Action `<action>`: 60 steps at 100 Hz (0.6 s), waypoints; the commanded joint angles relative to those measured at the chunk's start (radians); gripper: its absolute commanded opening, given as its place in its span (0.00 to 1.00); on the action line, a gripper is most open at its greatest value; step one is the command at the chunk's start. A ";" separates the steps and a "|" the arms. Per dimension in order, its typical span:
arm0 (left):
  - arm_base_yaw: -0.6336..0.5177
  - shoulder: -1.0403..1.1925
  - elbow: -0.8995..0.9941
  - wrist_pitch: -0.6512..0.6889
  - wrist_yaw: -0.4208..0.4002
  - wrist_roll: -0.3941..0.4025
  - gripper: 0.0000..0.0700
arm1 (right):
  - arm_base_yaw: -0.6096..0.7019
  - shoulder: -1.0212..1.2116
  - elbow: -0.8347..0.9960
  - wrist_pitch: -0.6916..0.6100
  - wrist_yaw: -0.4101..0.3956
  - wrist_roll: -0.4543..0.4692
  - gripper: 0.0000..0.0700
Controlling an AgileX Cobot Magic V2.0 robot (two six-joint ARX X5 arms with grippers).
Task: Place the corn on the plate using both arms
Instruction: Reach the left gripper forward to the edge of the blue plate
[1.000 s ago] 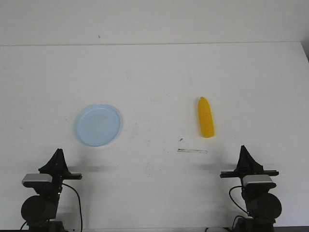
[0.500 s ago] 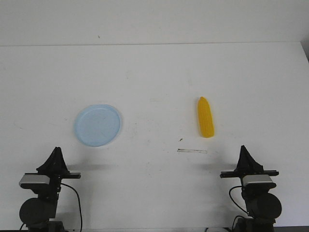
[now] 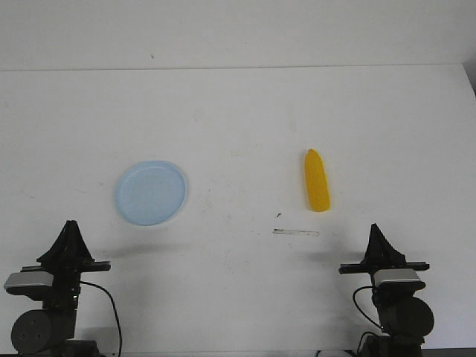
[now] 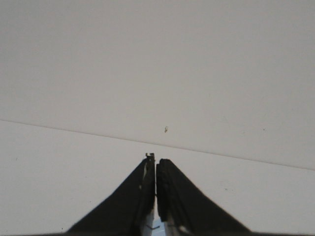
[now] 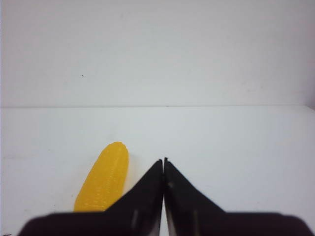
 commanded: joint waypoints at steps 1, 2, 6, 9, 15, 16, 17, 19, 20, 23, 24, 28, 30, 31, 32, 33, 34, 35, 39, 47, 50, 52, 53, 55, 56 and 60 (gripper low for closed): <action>0.001 0.032 0.051 -0.024 -0.002 -0.025 0.00 | 0.000 0.000 -0.002 0.011 -0.001 0.010 0.01; 0.001 0.039 0.058 -0.031 -0.002 -0.024 0.00 | 0.001 0.000 -0.002 0.011 -0.001 0.010 0.01; 0.001 0.066 0.089 -0.056 -0.002 -0.022 0.00 | 0.001 0.000 -0.002 0.011 -0.001 0.010 0.01; 0.001 0.090 0.112 -0.075 -0.002 -0.019 0.00 | 0.001 0.000 -0.002 0.011 -0.001 0.010 0.01; 0.001 0.146 0.159 -0.112 -0.001 -0.013 0.00 | 0.001 0.000 -0.002 0.011 -0.001 0.010 0.01; 0.001 0.156 0.167 -0.117 0.000 -0.013 0.00 | 0.001 0.000 -0.002 0.011 -0.001 0.010 0.01; 0.001 0.166 0.176 -0.122 0.001 -0.013 0.00 | 0.000 0.000 -0.002 0.011 -0.001 0.010 0.01; 0.001 0.187 0.193 -0.133 0.005 -0.013 0.00 | 0.001 0.000 -0.002 0.011 -0.001 0.010 0.01; 0.001 0.198 0.202 -0.137 0.006 -0.013 0.00 | 0.000 0.000 -0.002 0.011 -0.001 0.010 0.01; 0.001 0.230 0.228 -0.149 0.015 -0.013 0.00 | 0.001 0.000 -0.002 0.011 -0.001 0.010 0.01; 0.001 0.242 0.238 -0.153 0.018 -0.012 0.00 | 0.001 0.000 -0.002 0.011 -0.001 0.010 0.01; 0.001 0.286 0.274 -0.169 0.033 -0.012 0.00 | 0.001 0.000 -0.002 0.011 -0.001 0.010 0.01; 0.001 0.308 0.292 -0.178 0.041 -0.012 0.00 | 0.001 0.000 -0.002 0.011 -0.001 0.010 0.01; 0.001 0.320 0.301 -0.183 0.046 -0.012 0.00 | 0.001 0.000 -0.002 0.011 -0.001 0.010 0.01; 0.001 0.331 0.310 -0.188 0.051 -0.011 0.00 | 0.001 0.000 -0.002 0.011 -0.001 0.010 0.01; 0.001 0.342 0.319 -0.194 0.056 -0.010 0.00 | 0.000 0.000 -0.002 0.011 -0.001 0.010 0.01; 0.001 0.353 0.327 -0.199 0.062 -0.008 0.00 | 0.001 0.000 -0.002 0.011 -0.001 0.010 0.01; 0.001 0.364 0.335 -0.205 0.069 -0.007 0.00 | 0.001 0.000 -0.002 0.011 -0.001 0.010 0.01; 0.001 0.408 0.367 -0.229 0.089 0.011 0.00 | 0.001 0.000 -0.002 0.011 -0.001 0.010 0.01; 0.001 0.497 0.425 -0.291 0.098 0.085 0.00 | 0.001 0.000 -0.002 0.011 -0.001 0.010 0.01; 0.001 0.531 0.442 -0.314 0.098 0.115 0.00 | 0.000 0.000 -0.002 0.011 -0.001 0.010 0.01; 0.001 0.554 0.453 -0.327 0.098 0.131 0.00 | 0.001 0.000 -0.002 0.011 -0.001 0.010 0.01; 0.001 0.564 0.458 -0.333 0.098 0.139 0.00 | 0.001 0.000 -0.002 0.011 -0.001 0.010 0.01; 0.001 0.585 0.467 -0.344 0.098 0.150 0.00 | 0.001 0.000 -0.002 0.011 -0.001 0.010 0.01; 0.001 0.595 0.472 -0.349 0.097 0.154 0.00 | 0.001 0.000 -0.002 0.011 -0.001 0.010 0.01; 0.001 0.633 0.483 -0.361 0.098 0.161 0.00 | 0.000 0.000 -0.002 0.011 -0.001 0.010 0.01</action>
